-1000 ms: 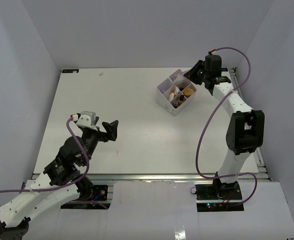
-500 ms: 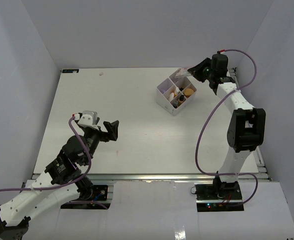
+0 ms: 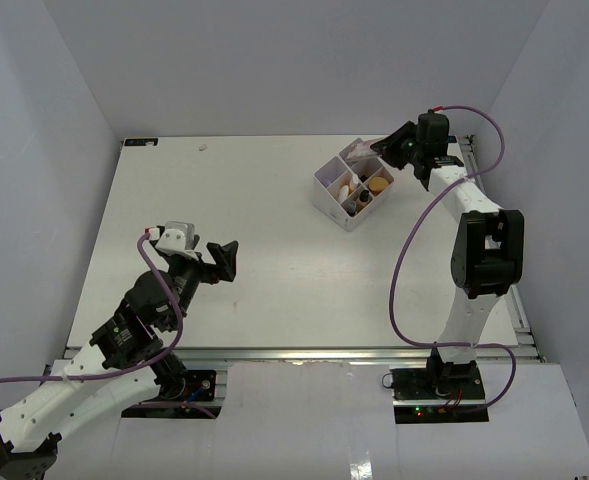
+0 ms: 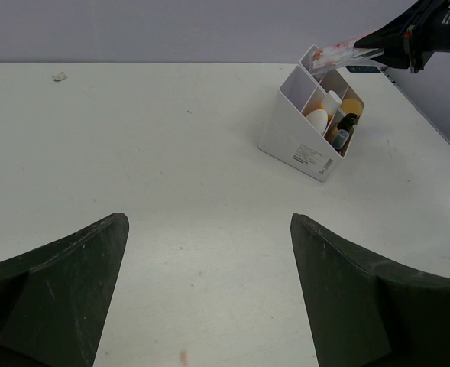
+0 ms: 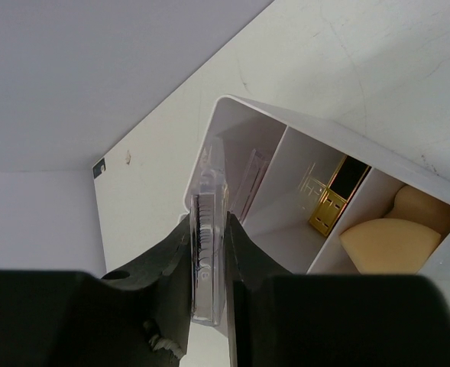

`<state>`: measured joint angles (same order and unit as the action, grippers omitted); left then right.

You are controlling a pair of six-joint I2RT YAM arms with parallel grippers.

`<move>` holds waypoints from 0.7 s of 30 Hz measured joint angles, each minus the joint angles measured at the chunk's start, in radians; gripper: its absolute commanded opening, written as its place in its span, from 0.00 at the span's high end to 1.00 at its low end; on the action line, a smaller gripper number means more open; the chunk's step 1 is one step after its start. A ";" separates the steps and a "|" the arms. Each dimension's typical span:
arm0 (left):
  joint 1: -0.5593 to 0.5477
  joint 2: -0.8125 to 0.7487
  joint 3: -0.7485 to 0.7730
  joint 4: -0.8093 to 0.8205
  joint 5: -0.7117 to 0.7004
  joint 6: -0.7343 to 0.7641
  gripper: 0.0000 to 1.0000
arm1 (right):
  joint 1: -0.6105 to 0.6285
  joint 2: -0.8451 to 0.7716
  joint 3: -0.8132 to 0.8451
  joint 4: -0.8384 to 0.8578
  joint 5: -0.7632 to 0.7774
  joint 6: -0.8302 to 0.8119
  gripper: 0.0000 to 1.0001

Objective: Organize the makeup

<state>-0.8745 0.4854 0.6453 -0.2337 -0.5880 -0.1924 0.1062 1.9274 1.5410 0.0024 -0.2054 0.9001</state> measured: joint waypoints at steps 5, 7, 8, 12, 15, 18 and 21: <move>0.000 0.000 0.000 0.000 0.000 0.000 0.02 | 0.000 0.004 0.000 0.006 -0.007 0.007 0.66; 0.000 0.000 0.000 0.000 0.000 -0.001 0.02 | 0.000 0.009 0.000 0.009 -0.009 0.010 0.64; 0.000 0.000 0.000 0.000 0.000 -0.001 0.02 | 0.000 0.011 0.000 0.009 -0.010 0.011 0.64; 0.000 0.000 0.000 0.000 0.000 -0.001 0.02 | 0.000 0.016 0.000 0.012 -0.014 0.014 0.61; 0.000 0.000 0.000 0.000 0.000 -0.004 0.02 | 0.000 0.019 0.000 0.022 -0.019 0.014 0.59; 0.000 0.000 0.000 0.000 0.000 -0.005 0.02 | 0.000 0.022 0.000 0.029 -0.027 0.014 0.58; 0.000 0.000 0.000 0.000 0.000 -0.007 0.02 | 0.000 0.026 0.001 0.038 -0.042 0.014 0.56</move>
<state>-0.8745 0.4854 0.6449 -0.2337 -0.5880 -0.1994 0.1062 1.9531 1.5420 0.0406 -0.2472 0.9137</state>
